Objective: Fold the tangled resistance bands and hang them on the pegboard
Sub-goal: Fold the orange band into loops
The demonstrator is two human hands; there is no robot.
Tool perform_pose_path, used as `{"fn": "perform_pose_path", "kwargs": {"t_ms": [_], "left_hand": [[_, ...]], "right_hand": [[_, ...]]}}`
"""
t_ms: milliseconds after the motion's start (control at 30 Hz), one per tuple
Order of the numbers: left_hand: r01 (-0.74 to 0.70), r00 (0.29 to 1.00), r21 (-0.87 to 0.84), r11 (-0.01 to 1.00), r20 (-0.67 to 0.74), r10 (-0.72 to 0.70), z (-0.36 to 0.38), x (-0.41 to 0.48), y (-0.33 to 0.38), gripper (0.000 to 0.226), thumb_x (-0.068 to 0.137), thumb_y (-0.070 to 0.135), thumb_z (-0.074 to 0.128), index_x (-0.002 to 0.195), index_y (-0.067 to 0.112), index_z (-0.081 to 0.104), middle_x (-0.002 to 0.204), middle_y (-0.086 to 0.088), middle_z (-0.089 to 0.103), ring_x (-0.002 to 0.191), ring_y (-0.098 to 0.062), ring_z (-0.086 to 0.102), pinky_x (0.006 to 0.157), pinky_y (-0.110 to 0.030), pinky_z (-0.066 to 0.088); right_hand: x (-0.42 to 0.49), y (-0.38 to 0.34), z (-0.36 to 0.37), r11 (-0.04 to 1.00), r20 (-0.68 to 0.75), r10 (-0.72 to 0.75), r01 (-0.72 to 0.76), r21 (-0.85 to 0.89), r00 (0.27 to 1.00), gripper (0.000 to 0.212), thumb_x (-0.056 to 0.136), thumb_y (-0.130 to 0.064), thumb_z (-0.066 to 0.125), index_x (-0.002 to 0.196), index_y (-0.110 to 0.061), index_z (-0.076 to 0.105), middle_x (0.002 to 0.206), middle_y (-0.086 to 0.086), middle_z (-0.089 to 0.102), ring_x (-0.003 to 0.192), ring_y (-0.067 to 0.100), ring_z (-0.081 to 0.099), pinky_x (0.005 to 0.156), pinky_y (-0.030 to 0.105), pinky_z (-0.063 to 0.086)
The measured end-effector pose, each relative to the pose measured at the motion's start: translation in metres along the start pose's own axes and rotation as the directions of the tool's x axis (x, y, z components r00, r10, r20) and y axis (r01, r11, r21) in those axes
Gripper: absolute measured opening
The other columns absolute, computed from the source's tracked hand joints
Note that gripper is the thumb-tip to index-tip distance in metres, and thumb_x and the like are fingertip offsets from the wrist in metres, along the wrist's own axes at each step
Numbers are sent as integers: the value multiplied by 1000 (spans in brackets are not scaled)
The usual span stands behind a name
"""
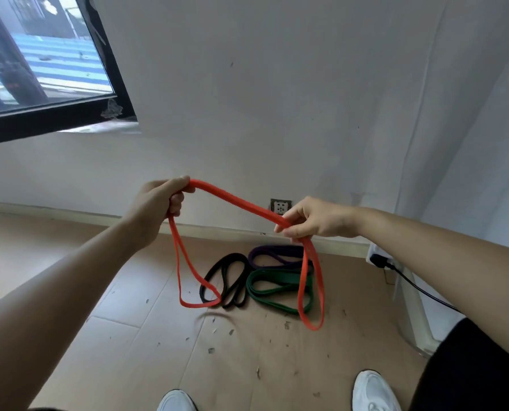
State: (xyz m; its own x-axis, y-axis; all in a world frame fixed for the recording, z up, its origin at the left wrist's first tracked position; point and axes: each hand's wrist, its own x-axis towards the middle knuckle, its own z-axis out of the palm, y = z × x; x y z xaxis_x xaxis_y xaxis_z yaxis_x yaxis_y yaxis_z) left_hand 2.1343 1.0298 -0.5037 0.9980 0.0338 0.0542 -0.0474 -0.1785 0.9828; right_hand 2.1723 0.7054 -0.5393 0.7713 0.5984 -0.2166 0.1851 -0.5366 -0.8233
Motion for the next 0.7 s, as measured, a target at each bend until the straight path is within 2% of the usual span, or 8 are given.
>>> {"fn": "perform_pose_path", "kwargs": {"t_ms": [100, 167, 233, 333, 467, 633, 700], "left_hand": [[-2, 1000, 53, 999, -27, 4, -9, 1, -4, 27, 99, 27, 62, 83, 7, 71, 56, 4, 38, 56, -14, 33, 62, -30, 31], [8, 999, 23, 1000, -53, -7, -13, 3, -4, 26, 99, 25, 61, 81, 8, 68, 55, 5, 39, 55, -13, 34, 63, -29, 32], [19, 995, -22, 1000, -93, -21, -20, 6, -5, 25, 99, 25, 61, 81, 10, 66, 52, 8, 41, 54, -12, 36, 63, -28, 33], [34, 983, -22, 999, -182, -38, -34, 11, -13, 24, 97, 28, 64, 81, 10, 69, 53, 8, 42, 55, -11, 36, 61, -27, 32], [80, 938, -37, 996, -335, -87, -51, 14, -29, 24, 96, 30, 66, 81, 12, 71, 61, 4, 42, 57, -11, 35, 60, -26, 32], [95, 927, 69, 993, -370, -63, -58, 17, -37, 21, 96, 22, 66, 104, 4, 71, 70, -1, 44, 60, -13, 37, 56, -25, 32], [70, 951, 178, 982, -308, -13, -51, 14, -35, 13, 96, 22, 66, 97, 11, 72, 72, -3, 49, 64, -14, 41, 57, -25, 35]], "right_hand": [[-1, 2, -5, 998, 1, -2, 2, -60, 1000, 15, 92, -11, 72, 106, -11, 77, 84, -1, 71, 77, 8, 66, 75, 22, 55], [-1, 3, -8, 990, 10, 20, -18, -137, 1000, 11, 89, -11, 75, 100, -13, 78, 84, -4, 72, 76, 3, 67, 74, 19, 53], [-1, 6, -10, 978, 13, 54, -50, -201, 998, 8, 88, -12, 76, 96, -14, 78, 83, -7, 73, 77, 3, 68, 75, 20, 52], [-2, 14, -14, 963, 0, 107, -104, -249, 994, 10, 88, -11, 75, 98, -11, 78, 90, 1, 75, 84, 10, 69, 82, 24, 55], [-4, 25, -21, 965, -32, 152, -155, -209, 988, 12, 89, -9, 75, 101, -7, 75, 86, 3, 73, 80, 11, 70, 79, 26, 53], [-9, 19, -26, 990, -218, 52, -79, -116, 974, 12, 91, -12, 73, 103, -10, 72, 88, 7, 75, 79, 14, 71, 73, 24, 55], [-9, 13, -26, 991, -245, -9, -24, -132, 970, 10, 91, -16, 74, 100, -15, 76, 87, 5, 76, 78, 13, 69, 74, 24, 55]]}}
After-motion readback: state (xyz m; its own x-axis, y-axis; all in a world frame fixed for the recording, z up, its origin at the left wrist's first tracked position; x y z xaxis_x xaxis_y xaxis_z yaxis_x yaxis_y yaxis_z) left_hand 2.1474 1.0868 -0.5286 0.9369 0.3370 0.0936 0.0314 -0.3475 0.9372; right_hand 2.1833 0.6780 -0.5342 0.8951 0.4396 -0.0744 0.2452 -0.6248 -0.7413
